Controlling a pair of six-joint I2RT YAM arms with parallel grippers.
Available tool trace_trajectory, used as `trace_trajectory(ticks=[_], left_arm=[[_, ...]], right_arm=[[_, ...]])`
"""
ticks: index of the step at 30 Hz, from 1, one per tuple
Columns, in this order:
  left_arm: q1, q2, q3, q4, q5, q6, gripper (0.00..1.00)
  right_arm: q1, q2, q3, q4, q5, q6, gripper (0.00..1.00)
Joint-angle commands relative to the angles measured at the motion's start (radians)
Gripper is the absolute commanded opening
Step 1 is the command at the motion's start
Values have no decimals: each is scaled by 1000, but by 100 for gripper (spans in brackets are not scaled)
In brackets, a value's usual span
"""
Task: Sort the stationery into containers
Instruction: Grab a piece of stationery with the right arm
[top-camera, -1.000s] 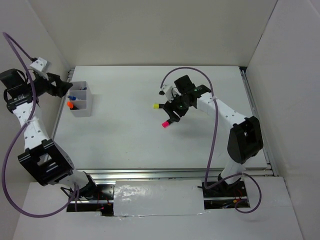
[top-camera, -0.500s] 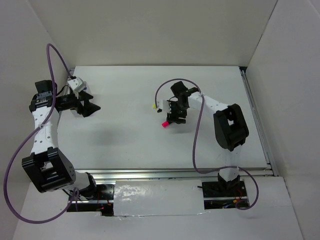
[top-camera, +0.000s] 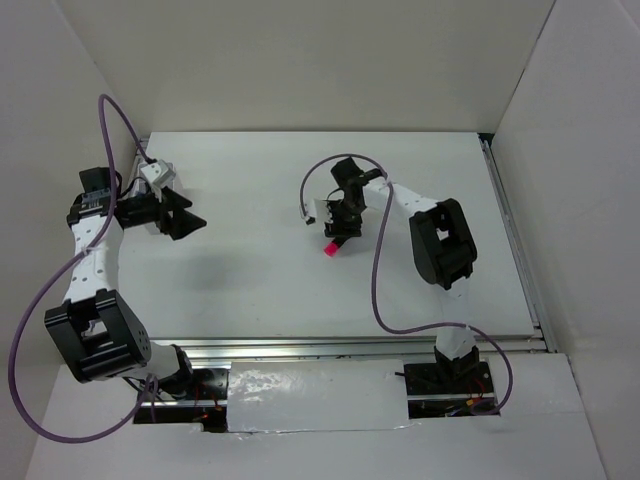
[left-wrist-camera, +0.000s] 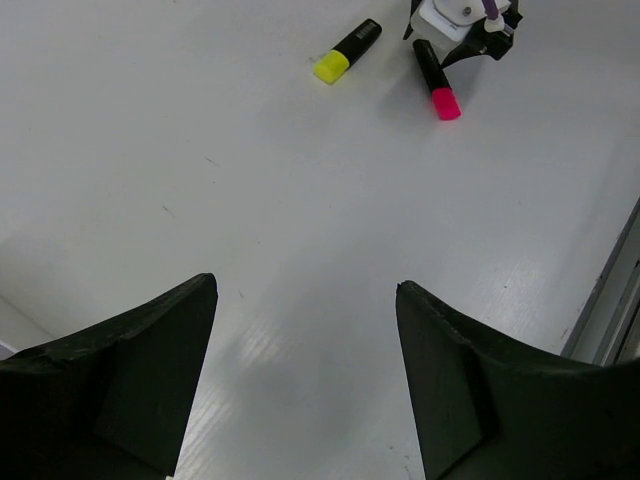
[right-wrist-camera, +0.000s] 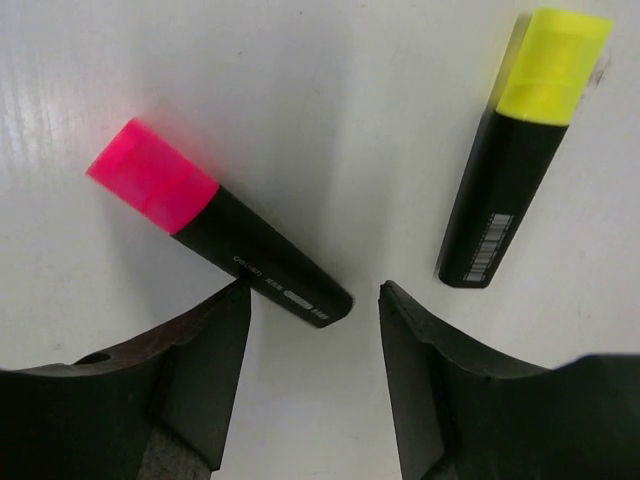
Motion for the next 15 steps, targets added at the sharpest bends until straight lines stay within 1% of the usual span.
trace_trajectory(ticks=[1,2,5,11,15], left_arm=[[-6,-20,-23,32,46,-11,84],[-8,-20,-25,29,46,-8,84],[-5,-19,-17,0,48,14,84],[-3,-20,-15,-13,57,25,84],[-6,-30,-18,-17,52,23,84]], right_arm=[[21,48,84,-95,-12,-53,60],[24,67,101,-137,-11,-54,57],[30,86,139,-199,-6,-67,57],[50,75,79,-217,35,-111,57],[68,66,59,-224,26,-111,56]])
